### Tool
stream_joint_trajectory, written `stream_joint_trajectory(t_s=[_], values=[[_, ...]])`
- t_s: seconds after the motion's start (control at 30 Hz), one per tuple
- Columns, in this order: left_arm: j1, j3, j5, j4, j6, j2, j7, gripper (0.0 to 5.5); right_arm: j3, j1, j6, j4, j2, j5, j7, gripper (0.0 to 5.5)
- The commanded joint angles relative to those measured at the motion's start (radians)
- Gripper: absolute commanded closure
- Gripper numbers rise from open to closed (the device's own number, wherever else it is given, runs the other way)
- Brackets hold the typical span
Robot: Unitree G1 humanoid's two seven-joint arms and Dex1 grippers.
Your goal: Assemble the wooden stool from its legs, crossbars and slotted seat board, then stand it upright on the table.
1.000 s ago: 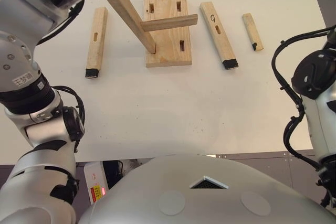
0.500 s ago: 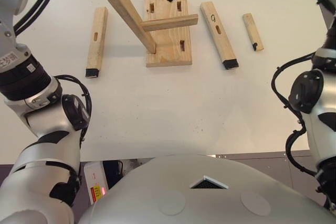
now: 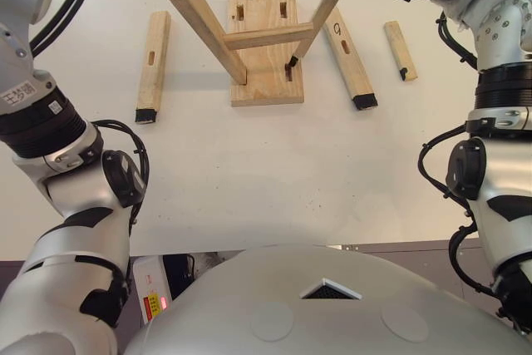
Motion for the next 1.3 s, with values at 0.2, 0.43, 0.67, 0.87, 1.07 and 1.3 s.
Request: stream_joint_trajectory(t_s=[0.2, 0.43, 0.67, 0.87, 1.07, 1.3], values=[[0.025, -0.026, 0.029, -0.005, -0.002, -0.009, -0.001, 2.29, 0.044, 0.05, 0.007, -0.025, 0.022, -0.029, 0.036, 3.43], [0.034, -0.019, 0.023, -0.01, 0.009, 0.006, -0.007, 2.29, 0.169, 0.069, -0.076, -0.105, -0.089, -0.134, 0.141, 3.45], [0.055, -0.035, 0.033, -0.027, 0.006, -0.007, 0.009, 2.29, 0.225, -0.041, -0.091, -0.037, -0.103, -0.171, 0.233, 3.46], [0.077, -0.049, 0.037, -0.044, 0.003, -0.018, 0.033, 2.29, 0.29, -0.177, -0.148, 0.073, -0.087, -0.245, 0.324, 3.46], [0.106, -0.065, 0.048, -0.07, 0.005, -0.039, 0.063, 2.29, 0.323, -0.268, -0.22, 0.161, -0.067, -0.301, 0.383, 3.46], [0.096, -0.097, 0.085, -0.074, 0.061, 0.004, 0.087, 2.29, 0.349, -0.214, -0.267, 0.045, -0.072, -0.326, 0.394, 3.46]])
